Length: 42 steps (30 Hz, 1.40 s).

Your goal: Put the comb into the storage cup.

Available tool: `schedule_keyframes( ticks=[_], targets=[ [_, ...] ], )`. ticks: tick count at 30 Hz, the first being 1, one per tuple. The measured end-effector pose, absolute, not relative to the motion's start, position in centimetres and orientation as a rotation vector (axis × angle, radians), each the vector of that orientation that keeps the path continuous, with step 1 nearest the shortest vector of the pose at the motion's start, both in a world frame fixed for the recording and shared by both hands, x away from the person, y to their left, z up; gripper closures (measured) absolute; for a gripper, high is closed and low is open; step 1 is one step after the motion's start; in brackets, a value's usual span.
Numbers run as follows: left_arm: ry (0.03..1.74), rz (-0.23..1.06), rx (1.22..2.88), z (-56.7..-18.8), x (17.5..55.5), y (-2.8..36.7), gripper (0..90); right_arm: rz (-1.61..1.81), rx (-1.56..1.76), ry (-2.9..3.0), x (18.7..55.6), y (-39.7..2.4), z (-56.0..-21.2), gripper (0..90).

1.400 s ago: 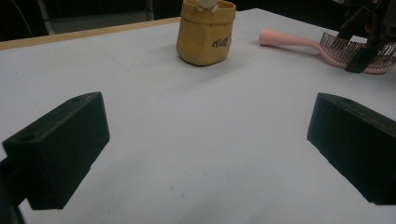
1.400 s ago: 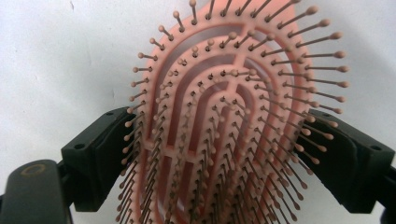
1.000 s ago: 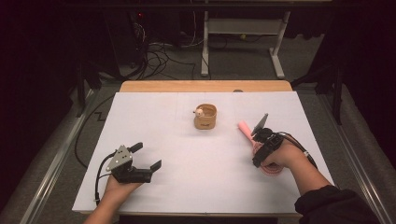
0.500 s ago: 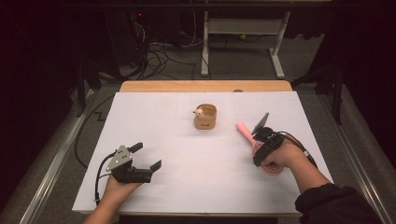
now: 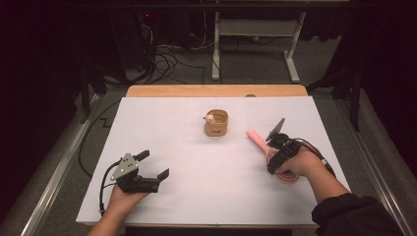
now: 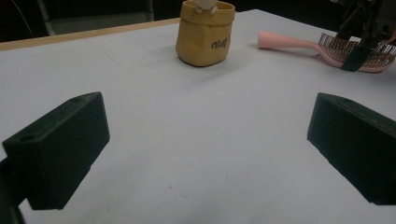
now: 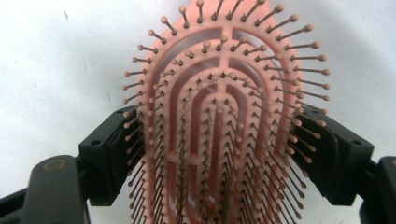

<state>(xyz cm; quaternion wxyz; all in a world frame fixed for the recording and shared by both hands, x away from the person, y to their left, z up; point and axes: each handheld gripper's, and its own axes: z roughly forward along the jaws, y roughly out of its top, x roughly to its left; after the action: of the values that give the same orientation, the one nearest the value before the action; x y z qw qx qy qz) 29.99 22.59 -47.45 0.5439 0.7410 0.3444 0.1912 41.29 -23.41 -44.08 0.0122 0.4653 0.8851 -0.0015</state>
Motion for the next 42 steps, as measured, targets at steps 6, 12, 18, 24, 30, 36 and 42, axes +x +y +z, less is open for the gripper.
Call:
schedule_keyframes(
  ticks=[6,12,18,24,30,36,42],
  targets=[
    [0.819,0.454,1.759,-47.5,30.0,22.6,0.0,0.030,1.436,2.764,41.2,-23.6,-43.8,20.7],
    [0.820,0.455,1.759,-47.5,30.0,22.6,0.0,0.047,1.445,2.762,41.0,-24.0,-43.1,20.7],
    [0.818,0.455,1.761,-47.5,30.1,22.6,0.0,0.068,1.414,2.777,40.5,-24.1,-41.8,20.7],
    [0.819,0.456,1.762,-47.5,30.0,22.5,0.0,0.057,1.366,2.800,39.6,-23.7,-40.9,20.7],
    [0.820,0.459,1.757,-47.5,30.0,22.6,0.0,0.078,1.329,2.829,38.9,-23.0,-40.1,20.7],
    [0.816,0.461,1.760,-47.4,30.0,22.6,0.0,0.084,1.266,2.864,38.1,-21.9,-39.8,20.6],
    [0.817,0.462,1.760,-47.4,30.0,22.6,0.0,0.082,1.217,2.895,37.5,-20.4,-40.3,20.6]
  ],
)
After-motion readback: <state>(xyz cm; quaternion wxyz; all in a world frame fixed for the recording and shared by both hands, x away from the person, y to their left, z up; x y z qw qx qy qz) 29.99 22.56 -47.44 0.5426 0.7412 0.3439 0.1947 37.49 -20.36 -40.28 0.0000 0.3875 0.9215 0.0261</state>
